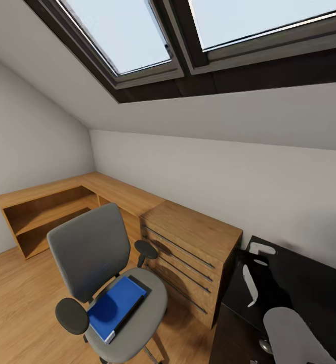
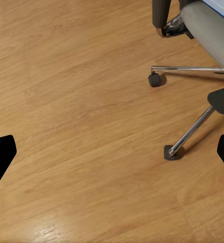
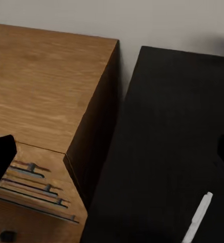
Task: In the bedroom, organize the workspace by keeping the computer under the desk, ensuring the monitor is on the desk, placing the keyboard on the desk next to the monitor, placing the mouse on the desk next to the keyboard, moving the folder from the swivel chair onto the desk next to the mouse, stacking the notebook on top of the folder with the pen on top of the notebook, and positioning the swivel chair next to the desk.
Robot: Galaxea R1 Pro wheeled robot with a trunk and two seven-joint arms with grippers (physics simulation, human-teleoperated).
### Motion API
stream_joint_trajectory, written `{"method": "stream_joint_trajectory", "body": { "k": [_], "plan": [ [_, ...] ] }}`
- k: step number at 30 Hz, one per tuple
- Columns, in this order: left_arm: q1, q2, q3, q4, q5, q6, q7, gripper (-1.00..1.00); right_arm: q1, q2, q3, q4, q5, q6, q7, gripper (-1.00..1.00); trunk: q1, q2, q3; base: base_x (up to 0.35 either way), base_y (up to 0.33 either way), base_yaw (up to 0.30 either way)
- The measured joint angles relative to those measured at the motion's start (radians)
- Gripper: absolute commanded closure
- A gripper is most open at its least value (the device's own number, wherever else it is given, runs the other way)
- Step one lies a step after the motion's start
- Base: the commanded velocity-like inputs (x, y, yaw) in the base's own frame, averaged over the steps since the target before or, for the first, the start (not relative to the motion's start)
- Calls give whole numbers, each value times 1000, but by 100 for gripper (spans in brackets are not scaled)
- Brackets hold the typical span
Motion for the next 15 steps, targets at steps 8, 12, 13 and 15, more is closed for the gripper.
{"method": "stream_joint_trajectory", "body": {
  "k": [8, 12, 13, 15],
  "plan": [
    [0, 0, 0, -1, 0, 0, 1, -100, 101, 82, 5, -167, 4, 105, -2, -100, 0, 0, 0, 0, 0, 179],
    [0, 0, 0, -1, 0, -1, 1, -100, 112, 92, 6, -176, 5, 112, -2, -100, 0, 0, 0, 0, 0, 268],
    [0, 0, 0, -1, 0, 0, 2, -100, 112, 93, 7, -175, 6, 112, -2, -100, 0, 0, 0, 0, 0, 272],
    [0, 0, 0, -1, 0, 0, 2, -100, 112, 93, 7, -171, 6, 112, -2, -100, 0, 0, 0, 0, 0, 272]
  ]
}}
